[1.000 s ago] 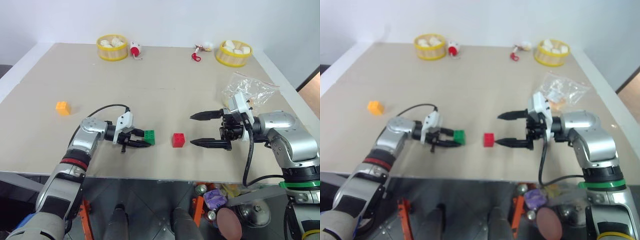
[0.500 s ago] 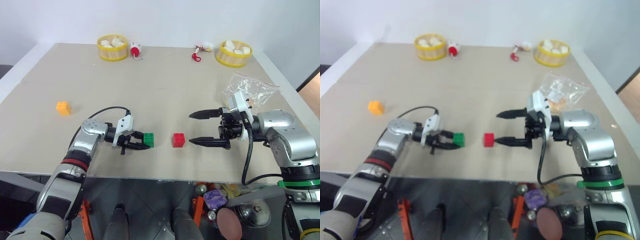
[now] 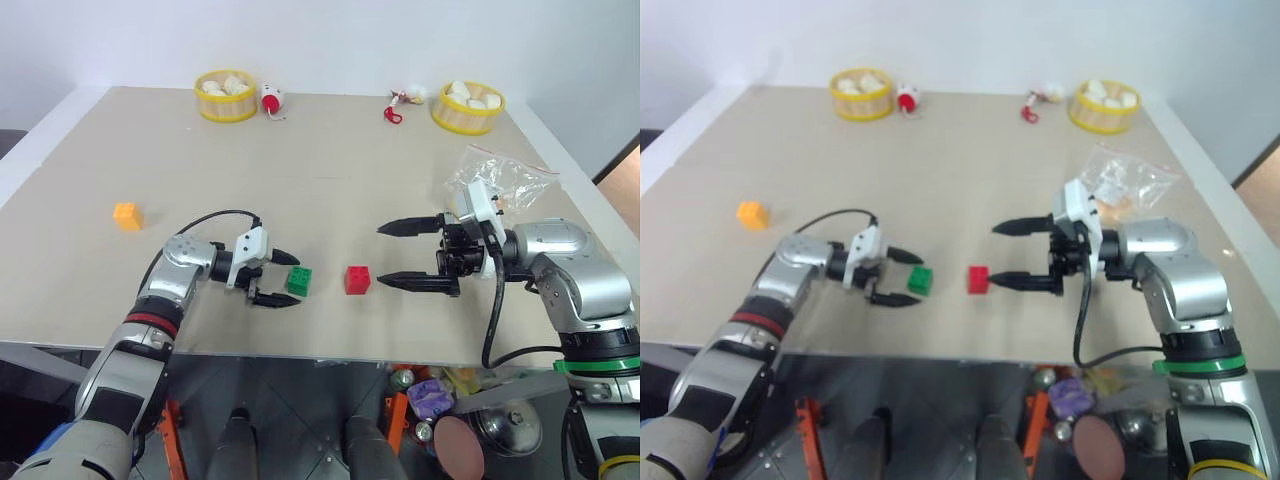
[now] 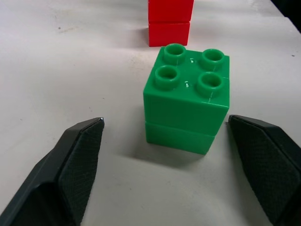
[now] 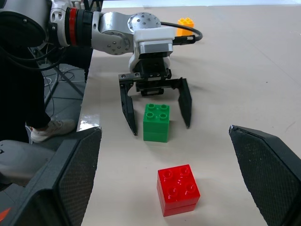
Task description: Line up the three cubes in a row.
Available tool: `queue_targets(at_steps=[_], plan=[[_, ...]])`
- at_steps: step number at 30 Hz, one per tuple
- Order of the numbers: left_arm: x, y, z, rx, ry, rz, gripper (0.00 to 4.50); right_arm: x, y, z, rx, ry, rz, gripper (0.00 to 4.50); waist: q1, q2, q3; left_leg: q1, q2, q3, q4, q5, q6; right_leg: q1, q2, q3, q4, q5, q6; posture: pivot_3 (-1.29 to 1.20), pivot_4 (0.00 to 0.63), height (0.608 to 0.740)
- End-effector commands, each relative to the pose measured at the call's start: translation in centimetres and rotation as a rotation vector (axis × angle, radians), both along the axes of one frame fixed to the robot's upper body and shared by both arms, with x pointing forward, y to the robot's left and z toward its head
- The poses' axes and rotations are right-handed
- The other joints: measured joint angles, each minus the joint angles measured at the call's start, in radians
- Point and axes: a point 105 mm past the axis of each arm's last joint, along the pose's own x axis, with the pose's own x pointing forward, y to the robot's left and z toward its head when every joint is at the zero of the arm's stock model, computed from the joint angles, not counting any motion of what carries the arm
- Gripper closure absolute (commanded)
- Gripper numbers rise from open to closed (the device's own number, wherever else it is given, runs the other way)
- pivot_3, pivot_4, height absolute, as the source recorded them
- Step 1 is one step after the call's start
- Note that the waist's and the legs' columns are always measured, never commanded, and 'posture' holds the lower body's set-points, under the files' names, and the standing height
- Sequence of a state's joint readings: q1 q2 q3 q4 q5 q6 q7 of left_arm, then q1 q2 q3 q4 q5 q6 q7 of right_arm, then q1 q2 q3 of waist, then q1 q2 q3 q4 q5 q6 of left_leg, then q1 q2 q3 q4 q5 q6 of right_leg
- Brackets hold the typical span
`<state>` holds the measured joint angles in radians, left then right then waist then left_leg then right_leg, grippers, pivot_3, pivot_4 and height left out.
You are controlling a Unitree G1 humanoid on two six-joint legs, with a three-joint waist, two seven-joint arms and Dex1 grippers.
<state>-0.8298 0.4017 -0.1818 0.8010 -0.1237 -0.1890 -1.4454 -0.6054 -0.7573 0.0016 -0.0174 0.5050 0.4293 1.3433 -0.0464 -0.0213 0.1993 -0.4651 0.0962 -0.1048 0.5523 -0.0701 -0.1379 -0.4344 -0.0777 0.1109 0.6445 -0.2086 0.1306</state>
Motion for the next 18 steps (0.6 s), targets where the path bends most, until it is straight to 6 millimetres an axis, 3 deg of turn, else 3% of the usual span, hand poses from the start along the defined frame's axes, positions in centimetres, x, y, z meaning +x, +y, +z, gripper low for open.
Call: queue_targets(at_steps=[1,9,13,18], plan=[[-0.3,1.0,1.4,-0.025,-0.021,-0.003,0.06,0.1,0.3,1.3,0.005,-0.052,0.016,0.0,0.0,0.0,0.0,0.0,0.0,0.0,0.0,0.0,0.0,0.0,0.0,0.0,0.0,0.0,0.0,0.0,0.15,0.74],[-3.4,4.9,4.0,-0.027,0.043,0.005,0.06,0.6,0.5,2.0,0.006,-0.065,0.041,0.0,-0.005,0.0,0.0,0.001,0.001,0.0,-0.003,0.0,0.0,-0.002,0.001,0.0,0.002,-0.001,-0.001,0.0,0.15,0.74],[-3.8,7.8,5.3,-0.071,-0.004,0.163,0.06,0.9,0.8,2.5,0.018,-0.092,0.039,0.0,-0.002,0.0,0.0,0.001,0.001,0.0,-0.002,0.0,0.0,-0.001,0.001,0.0,0.002,-0.001,-0.001,0.0,0.15,0.74],[-4.6,10.7,5.7,-0.162,-0.05,0.416,0.06,2.9,2.3,5.2,0.161,-0.163,-0.057,0.0,-0.009,0.0,0.0,0.001,0.001,0.0,-0.002,0.0,0.0,-0.003,0.001,0.0,0.002,0.0,-0.002,0.0,0.15,0.74]])
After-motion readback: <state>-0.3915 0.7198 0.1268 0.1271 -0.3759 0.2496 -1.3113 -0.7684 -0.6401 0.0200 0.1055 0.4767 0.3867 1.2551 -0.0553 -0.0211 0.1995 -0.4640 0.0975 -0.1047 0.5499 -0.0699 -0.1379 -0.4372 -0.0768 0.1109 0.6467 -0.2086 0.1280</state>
